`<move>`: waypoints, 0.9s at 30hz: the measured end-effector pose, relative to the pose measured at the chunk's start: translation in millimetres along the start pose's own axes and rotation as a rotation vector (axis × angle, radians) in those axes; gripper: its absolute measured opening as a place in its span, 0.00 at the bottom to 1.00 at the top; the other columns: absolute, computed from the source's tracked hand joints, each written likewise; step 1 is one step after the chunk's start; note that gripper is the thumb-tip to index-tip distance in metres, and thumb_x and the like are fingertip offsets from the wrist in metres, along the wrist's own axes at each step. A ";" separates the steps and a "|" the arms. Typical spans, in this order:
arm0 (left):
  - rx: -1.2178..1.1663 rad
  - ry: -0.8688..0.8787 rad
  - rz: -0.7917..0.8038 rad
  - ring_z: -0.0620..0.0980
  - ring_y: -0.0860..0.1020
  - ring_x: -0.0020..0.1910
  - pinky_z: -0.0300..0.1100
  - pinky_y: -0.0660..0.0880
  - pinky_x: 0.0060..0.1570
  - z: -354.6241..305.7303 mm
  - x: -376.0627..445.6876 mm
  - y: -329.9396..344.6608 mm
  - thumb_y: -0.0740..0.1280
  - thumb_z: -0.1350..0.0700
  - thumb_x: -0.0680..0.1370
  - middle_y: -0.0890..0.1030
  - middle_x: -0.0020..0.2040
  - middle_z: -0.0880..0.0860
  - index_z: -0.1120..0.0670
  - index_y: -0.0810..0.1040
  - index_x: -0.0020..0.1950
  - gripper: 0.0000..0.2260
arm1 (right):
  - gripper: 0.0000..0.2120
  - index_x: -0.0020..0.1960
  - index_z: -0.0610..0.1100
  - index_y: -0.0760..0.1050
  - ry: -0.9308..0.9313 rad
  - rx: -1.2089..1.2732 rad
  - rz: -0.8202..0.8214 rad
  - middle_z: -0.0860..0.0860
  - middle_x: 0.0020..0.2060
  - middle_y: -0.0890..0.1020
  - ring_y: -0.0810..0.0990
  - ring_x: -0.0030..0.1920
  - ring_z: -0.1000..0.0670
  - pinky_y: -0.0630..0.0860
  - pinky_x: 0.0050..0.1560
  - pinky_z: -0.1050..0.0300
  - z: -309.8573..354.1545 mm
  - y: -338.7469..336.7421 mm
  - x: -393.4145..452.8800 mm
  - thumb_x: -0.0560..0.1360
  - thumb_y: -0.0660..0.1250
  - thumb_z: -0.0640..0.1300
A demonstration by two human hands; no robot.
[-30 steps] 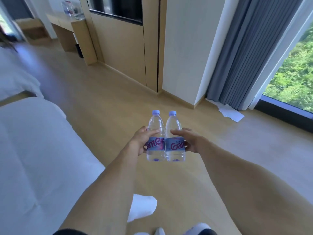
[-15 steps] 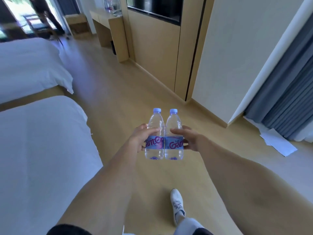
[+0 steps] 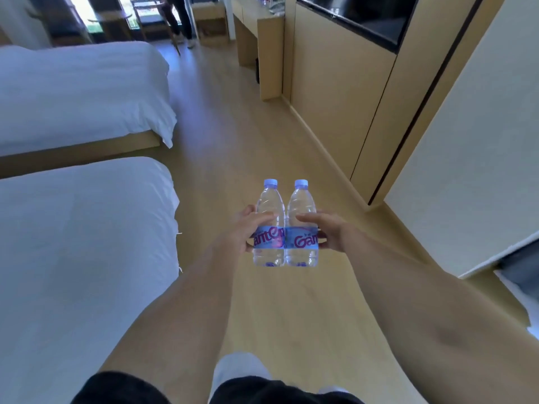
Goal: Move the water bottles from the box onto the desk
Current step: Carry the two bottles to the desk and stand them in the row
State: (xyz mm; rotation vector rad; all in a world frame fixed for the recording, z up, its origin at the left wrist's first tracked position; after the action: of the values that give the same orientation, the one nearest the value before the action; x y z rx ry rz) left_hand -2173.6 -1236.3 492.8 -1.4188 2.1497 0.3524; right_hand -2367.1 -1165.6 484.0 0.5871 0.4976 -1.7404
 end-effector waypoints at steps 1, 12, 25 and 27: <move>-0.007 0.003 -0.004 0.53 0.81 0.39 0.63 0.80 0.51 -6.9 12.7 -2.4 0.78 0.45 0.61 0.84 0.44 0.52 0.48 0.79 0.53 0.23 | 0.15 0.57 0.48 0.80 0.000 -0.004 0.007 0.48 0.46 0.85 0.84 0.43 0.48 0.81 0.45 0.51 9.4 0.5 13.7 0.71 0.76 0.47; -0.098 -0.028 -0.004 0.50 0.81 0.34 0.49 0.81 0.41 -89.2 207.7 -67.1 0.78 0.47 0.64 0.83 0.42 0.51 0.48 0.80 0.53 0.19 | 0.19 0.61 0.48 0.78 -0.032 -0.097 0.031 0.46 0.54 0.84 0.83 0.48 0.46 0.81 0.56 0.47 143.5 27.6 201.1 0.72 0.76 0.49; -0.080 -0.027 -0.016 0.52 0.84 0.35 0.61 0.81 0.49 -236.9 412.8 -167.5 0.80 0.43 0.59 0.85 0.44 0.54 0.47 0.81 0.50 0.23 | 0.21 0.60 0.49 0.79 -0.003 -0.096 0.033 0.46 0.51 0.86 0.85 0.46 0.47 0.80 0.44 0.52 309.7 73.3 402.8 0.70 0.77 0.51; -0.076 -0.028 -0.020 0.53 0.84 0.37 0.61 0.81 0.50 -253.9 438.8 -174.9 0.80 0.43 0.59 0.85 0.46 0.55 0.48 0.81 0.52 0.24 | 0.20 0.60 0.48 0.78 -0.001 -0.103 0.047 0.46 0.50 0.86 0.85 0.46 0.47 0.80 0.46 0.51 328.9 76.6 431.1 0.70 0.77 0.51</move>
State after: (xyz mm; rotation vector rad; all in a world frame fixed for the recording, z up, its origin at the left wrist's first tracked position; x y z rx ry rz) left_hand -2221.6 -1769.8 467.1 -1.4675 2.1184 0.4478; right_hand -2420.6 -1710.4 471.8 0.5204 0.5653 -1.6599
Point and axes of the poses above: each hand's wrist, its own x-axis towards the middle knuckle, its own y-axis out of the palm, z = x × y, the point moved 7 cm from there along x, towards the middle knuckle
